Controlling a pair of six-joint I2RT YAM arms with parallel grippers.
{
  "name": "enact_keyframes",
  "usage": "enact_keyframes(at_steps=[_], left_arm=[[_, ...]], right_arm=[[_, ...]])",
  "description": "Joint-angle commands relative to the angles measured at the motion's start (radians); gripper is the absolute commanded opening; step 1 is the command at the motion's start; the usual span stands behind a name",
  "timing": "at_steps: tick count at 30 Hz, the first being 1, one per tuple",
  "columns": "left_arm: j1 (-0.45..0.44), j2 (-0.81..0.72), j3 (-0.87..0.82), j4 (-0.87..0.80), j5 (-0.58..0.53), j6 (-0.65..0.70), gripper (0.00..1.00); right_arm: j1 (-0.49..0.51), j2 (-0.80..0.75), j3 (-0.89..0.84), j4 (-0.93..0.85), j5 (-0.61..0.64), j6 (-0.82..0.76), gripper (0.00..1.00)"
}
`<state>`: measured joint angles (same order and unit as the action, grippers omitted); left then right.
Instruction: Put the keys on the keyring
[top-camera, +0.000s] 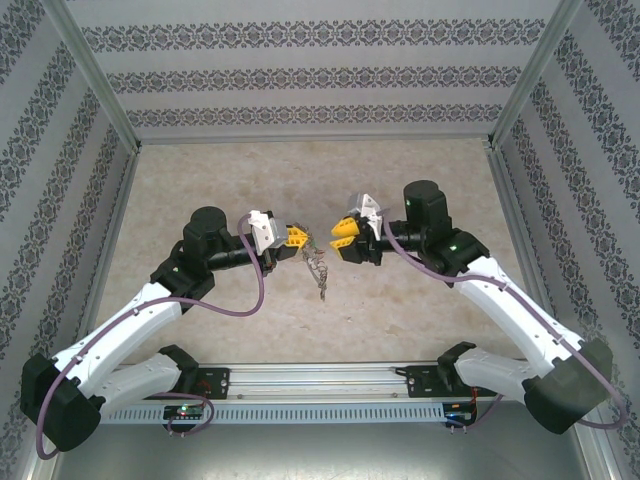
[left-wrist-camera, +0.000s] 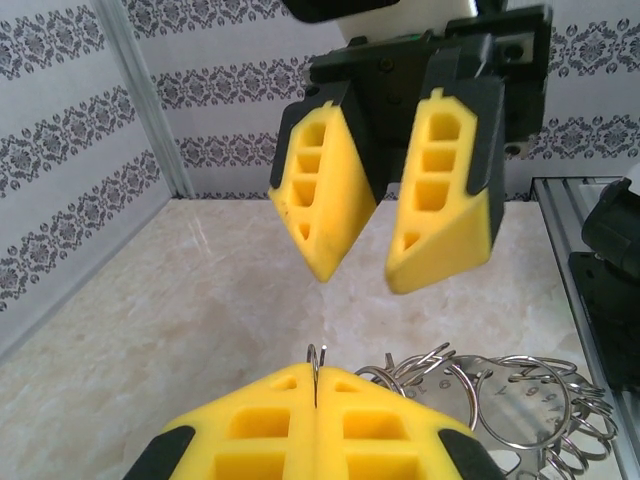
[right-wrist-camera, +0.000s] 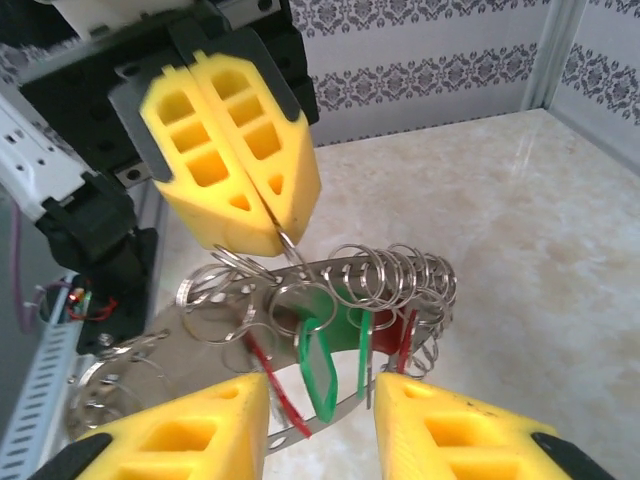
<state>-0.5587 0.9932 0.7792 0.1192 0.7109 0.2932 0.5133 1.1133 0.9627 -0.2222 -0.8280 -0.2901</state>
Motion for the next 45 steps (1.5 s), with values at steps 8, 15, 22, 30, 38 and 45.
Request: enact_keyframes(at_steps=[8,15,22,30,38,45], left_arm=[[-0.027,0.004,0.045,0.053,0.045,0.004,0.00],[-0.032,0.005,0.057,0.016,0.051,0.030,0.00],[-0.035,0.015,0.058,0.014,0.062,0.032,0.00],[-0.037,0.018,0.063,0.003,0.068,0.036,0.00],[-0.043,0.018,0.068,0.005,0.069,0.034,0.00],[-0.047,0.022,0.075,-0.001,0.076,0.036,0.00]], right_arm=[[0.064,0.059,0.046,0.046,0.060,-0.185,0.32],[0.075,0.069,0.057,0.021,0.013,-0.230,0.31],[0.088,0.065,0.073,0.010,-0.001,-0.255,0.31],[0.093,0.070,0.090,-0.021,-0.029,-0.268,0.28],[0.099,0.083,0.107,-0.059,-0.041,-0.292,0.27],[0.103,0.085,0.110,-0.067,-0.041,-0.302,0.23]])
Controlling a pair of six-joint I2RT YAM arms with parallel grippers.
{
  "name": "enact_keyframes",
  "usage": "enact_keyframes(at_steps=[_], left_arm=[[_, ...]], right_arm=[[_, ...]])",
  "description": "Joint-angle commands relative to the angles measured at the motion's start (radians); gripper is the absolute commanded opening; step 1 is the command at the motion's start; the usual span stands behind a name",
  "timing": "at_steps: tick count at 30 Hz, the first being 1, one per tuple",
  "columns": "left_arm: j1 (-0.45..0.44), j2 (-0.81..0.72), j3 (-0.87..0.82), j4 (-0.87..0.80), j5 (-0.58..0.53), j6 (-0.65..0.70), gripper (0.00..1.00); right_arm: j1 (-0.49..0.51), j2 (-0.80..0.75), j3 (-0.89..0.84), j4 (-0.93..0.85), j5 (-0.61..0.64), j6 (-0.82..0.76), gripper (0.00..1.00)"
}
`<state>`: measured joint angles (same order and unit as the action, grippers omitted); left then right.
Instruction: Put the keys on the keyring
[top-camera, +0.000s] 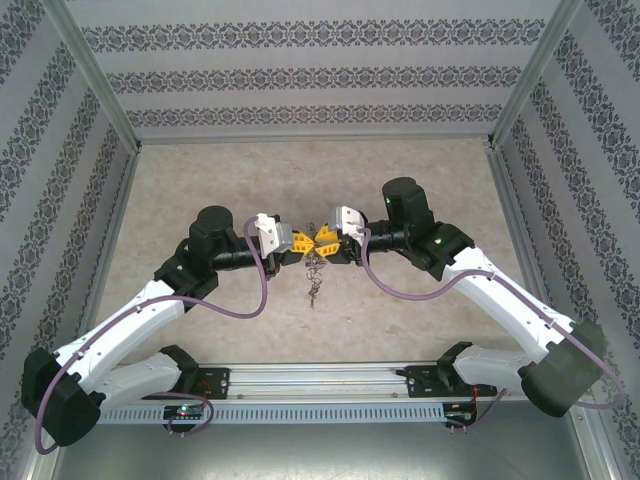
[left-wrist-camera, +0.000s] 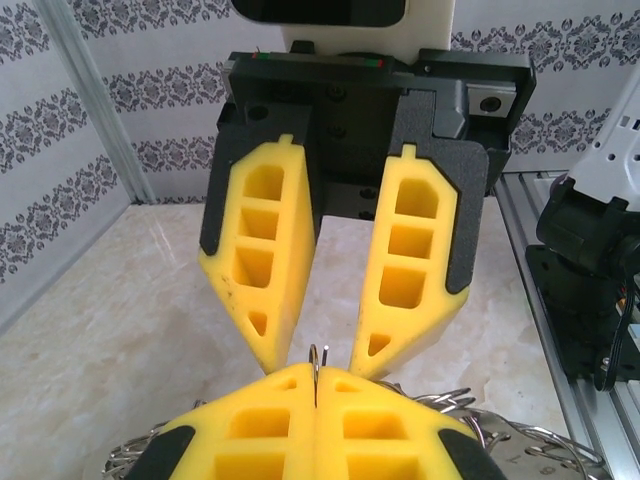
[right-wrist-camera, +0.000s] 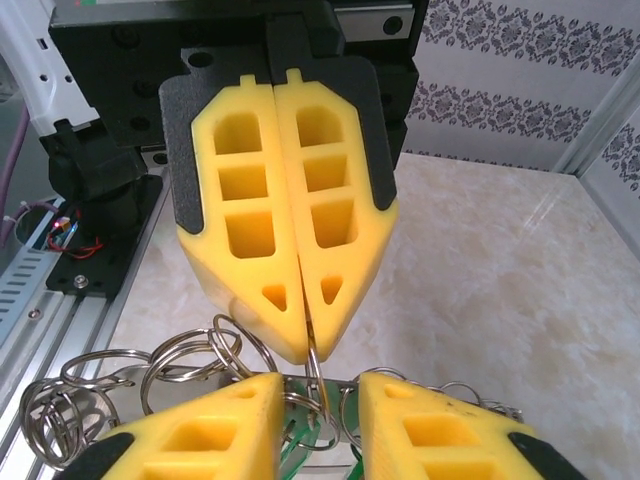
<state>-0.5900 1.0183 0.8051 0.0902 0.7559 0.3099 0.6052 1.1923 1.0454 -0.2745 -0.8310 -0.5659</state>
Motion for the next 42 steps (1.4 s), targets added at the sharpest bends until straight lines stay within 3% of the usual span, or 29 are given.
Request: enact_keyframes(at_steps=[1,5,15,18,25,29,35,42], left_arm=[[-0.017,-0.003,0.049,0.028,0.031,0.020,0.00],[-0.019,-0.001,0.049,0.023,0.031,0.023,0.00],[-0.019,-0.002,0.043,0.013,-0.028,0.005,0.00],[-0.018,-0.016,0.025,0.020,-0.070,-0.016,0.07],[-0.004,-0.109,-0.110,0.192,-0.235,-0.174,0.59],[0.001,-0.132,-0.114,0.148,-0.317,-0.224,0.68],[0.003,-0.032,0.017,-0.099,-0.382,-0.275,0.80],[0.004,0.023,-0.051,0.009,-0.340,-0.315,0.85]], right_arm=[[0.011,0.006,0.029,-0.017,-0.042,-0.028,0.18],[0.013,0.003,0.031,-0.028,-0.044,-0.038,0.01],[0.011,-0.024,0.028,-0.086,-0.058,-0.029,0.00],[0.011,-0.023,0.015,-0.079,0.016,0.072,0.00],[-0.004,0.007,0.027,-0.126,0.184,0.324,0.00],[-0.005,0.038,0.059,-0.176,0.264,0.466,0.00],[-0.005,0.108,0.144,-0.324,0.431,0.710,0.00],[-0.008,0.151,0.240,-0.485,0.524,0.951,0.00]])
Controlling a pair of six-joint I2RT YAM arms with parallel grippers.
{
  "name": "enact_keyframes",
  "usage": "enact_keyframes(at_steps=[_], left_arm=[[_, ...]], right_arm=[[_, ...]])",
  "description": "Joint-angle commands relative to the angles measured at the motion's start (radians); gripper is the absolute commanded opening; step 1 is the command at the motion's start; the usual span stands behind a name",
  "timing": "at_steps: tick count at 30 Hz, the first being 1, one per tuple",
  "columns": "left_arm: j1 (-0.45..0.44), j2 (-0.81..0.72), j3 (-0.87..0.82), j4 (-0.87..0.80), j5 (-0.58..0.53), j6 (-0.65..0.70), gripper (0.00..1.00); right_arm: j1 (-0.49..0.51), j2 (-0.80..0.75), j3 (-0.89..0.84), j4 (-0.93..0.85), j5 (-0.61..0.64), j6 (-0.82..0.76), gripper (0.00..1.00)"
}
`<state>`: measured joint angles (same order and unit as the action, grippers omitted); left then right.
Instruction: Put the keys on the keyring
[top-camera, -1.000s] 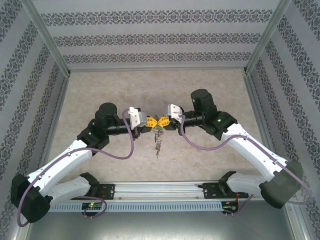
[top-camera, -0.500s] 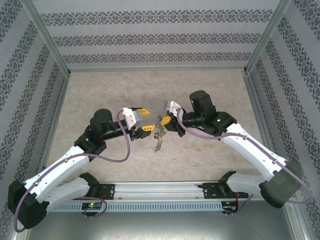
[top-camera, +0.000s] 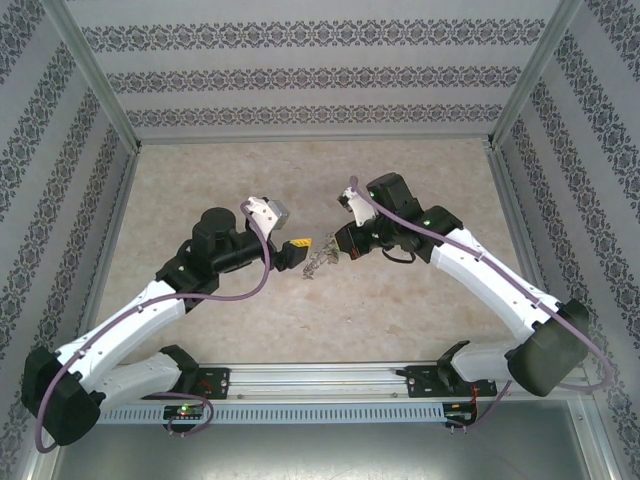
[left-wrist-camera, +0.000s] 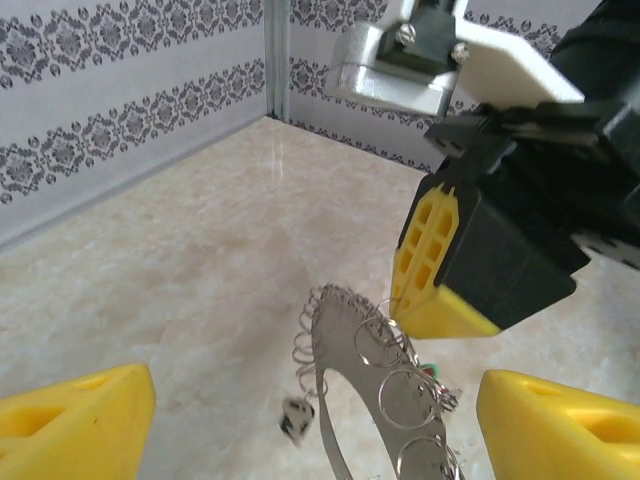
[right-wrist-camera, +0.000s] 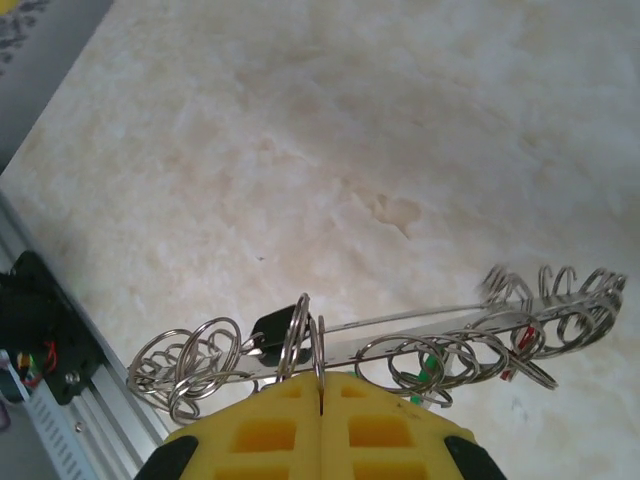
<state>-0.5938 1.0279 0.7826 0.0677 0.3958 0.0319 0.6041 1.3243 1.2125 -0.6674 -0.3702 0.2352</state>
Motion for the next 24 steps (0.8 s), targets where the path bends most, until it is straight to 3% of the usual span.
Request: enact_keyframes(at_steps=[1,11,21,24], left_arm=[[0.009,0.026,-0.036,0.037,0.033,-0.033,0.85],[0.002,0.183,-0.043,0.088,0.128,0.018,0.84],[-0.008,0.326,-0.021,0.221,0.238,-0.062,0.85],[-0.017,0.367,0.002,0.214,0.220,-0.084,0.85]], right_arm=[[-0.009,0.033,0.096,-0.128,0.065,0.169,0.00],[-0.042,0.147,0.213,-0.342,0.010,0.321,0.00],[-0.044,0.196,0.219,-0.306,0.002,0.349,0.00],[-0.042,0.215,0.226,-0.299,-0.003,0.346,0.00]])
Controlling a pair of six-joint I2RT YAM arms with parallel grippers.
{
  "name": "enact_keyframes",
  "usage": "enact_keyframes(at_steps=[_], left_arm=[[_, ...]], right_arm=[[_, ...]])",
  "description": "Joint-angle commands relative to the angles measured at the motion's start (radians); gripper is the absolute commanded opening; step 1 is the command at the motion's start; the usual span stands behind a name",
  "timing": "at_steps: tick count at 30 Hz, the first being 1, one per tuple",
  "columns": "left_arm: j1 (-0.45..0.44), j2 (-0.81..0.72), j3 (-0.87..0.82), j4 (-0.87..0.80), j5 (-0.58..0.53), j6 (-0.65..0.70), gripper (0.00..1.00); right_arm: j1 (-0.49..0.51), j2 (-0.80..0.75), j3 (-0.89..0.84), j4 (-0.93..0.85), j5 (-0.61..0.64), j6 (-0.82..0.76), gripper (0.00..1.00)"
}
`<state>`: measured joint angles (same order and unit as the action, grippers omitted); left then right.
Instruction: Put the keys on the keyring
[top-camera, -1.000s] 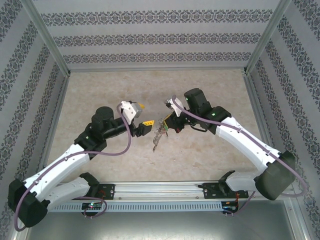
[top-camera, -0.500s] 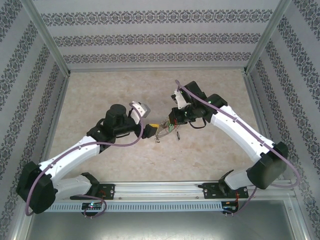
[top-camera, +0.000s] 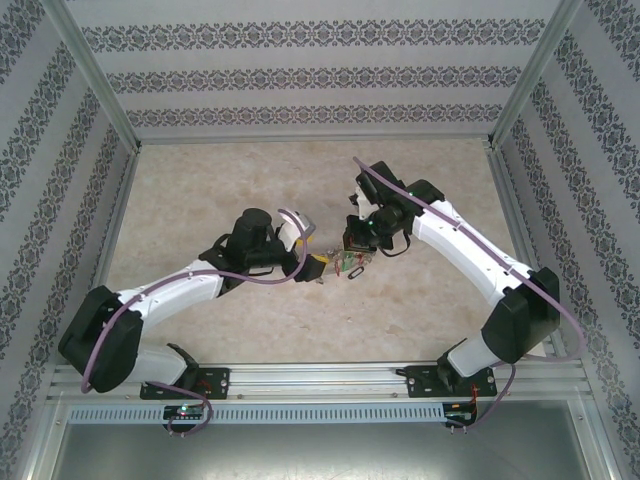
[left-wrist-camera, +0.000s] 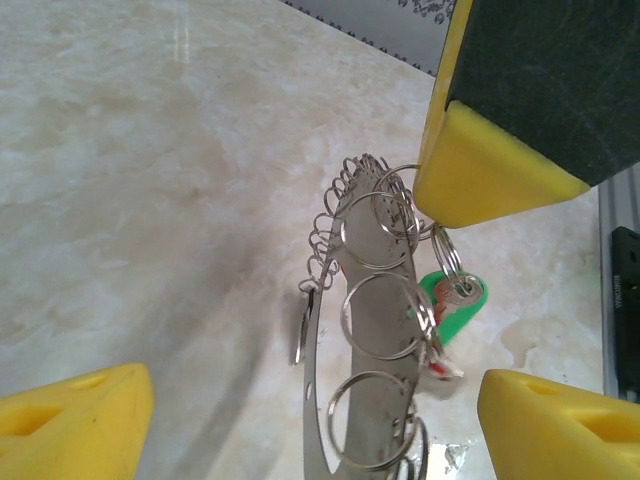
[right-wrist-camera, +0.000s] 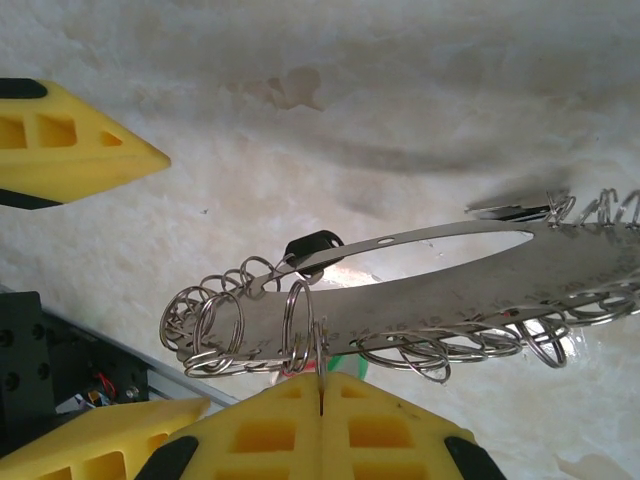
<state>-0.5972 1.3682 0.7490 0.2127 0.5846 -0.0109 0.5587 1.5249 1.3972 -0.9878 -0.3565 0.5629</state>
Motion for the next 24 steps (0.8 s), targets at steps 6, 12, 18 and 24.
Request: enact_keyframes(at_steps=[6,12,18,24], left_arm=[[-0.055,0.084,0.026,0.146,-0.065,-0.086,0.81],[-0.061,0.116,0.058,0.136,-0.077,-0.118,0.81],[-0.061,0.136,0.083,0.111,-0.130,-0.153,0.79],[-0.061,0.150,0.140,-0.037,-0.262,-0.108,0.66]], right_arm=[[0.001,0.024,0.052,0.027,-0.017,0.026,0.00],[0.001,0.021,0.056,0.024,-0.012,0.035,0.00],[0.000,0.023,0.047,0.034,-0.018,0.052,0.00],[0.000,0.012,0.034,0.054,-0.030,0.088,0.00]])
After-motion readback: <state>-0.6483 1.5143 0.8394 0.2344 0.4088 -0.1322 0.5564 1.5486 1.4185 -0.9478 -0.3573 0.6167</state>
